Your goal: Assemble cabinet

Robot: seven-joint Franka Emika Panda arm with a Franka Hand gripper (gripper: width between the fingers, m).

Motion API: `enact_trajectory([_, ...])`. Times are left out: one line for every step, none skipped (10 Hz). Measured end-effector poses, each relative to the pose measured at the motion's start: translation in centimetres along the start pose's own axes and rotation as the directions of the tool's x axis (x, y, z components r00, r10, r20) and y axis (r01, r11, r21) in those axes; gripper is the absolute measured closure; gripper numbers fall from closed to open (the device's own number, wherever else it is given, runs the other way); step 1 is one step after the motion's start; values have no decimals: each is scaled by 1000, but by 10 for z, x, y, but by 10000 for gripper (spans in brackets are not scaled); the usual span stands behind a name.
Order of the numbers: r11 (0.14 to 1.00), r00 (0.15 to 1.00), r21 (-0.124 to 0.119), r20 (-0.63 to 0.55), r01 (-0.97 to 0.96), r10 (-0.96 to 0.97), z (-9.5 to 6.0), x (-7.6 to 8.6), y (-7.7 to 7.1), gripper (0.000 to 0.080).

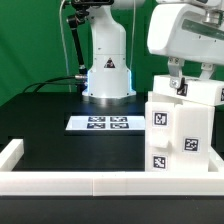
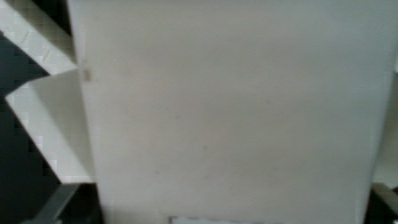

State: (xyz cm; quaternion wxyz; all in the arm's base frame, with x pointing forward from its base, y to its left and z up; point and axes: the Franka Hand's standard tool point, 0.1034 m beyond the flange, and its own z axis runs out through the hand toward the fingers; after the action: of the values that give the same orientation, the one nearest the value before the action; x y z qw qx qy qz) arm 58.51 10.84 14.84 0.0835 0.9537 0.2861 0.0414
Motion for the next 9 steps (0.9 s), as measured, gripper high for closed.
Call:
enact_trajectory([999, 999, 0, -1, -53, 53, 0, 1, -1, 230])
enact_trajectory([995, 995, 0, -2, -95, 95, 0, 1, -1, 230])
enact_trajectory([983, 983, 1, -2, -183, 183, 0, 1, -2, 230])
enact_trajectory([965, 965, 7, -1, -261, 261, 0, 1, -2, 230])
enact_trajectory([945, 945, 9, 0, -326, 326, 0, 1, -1, 230])
enact_trajectory([908, 908, 12, 2, -419, 419, 0, 0, -1, 230])
enact_trajectory([893, 893, 18, 3, -449, 449, 0, 0, -1, 230])
enact_trajectory([847, 848, 27, 5, -531, 531, 1, 0, 0, 230])
enact_trajectory([807, 808, 33, 10, -590, 590, 1, -1, 0, 230])
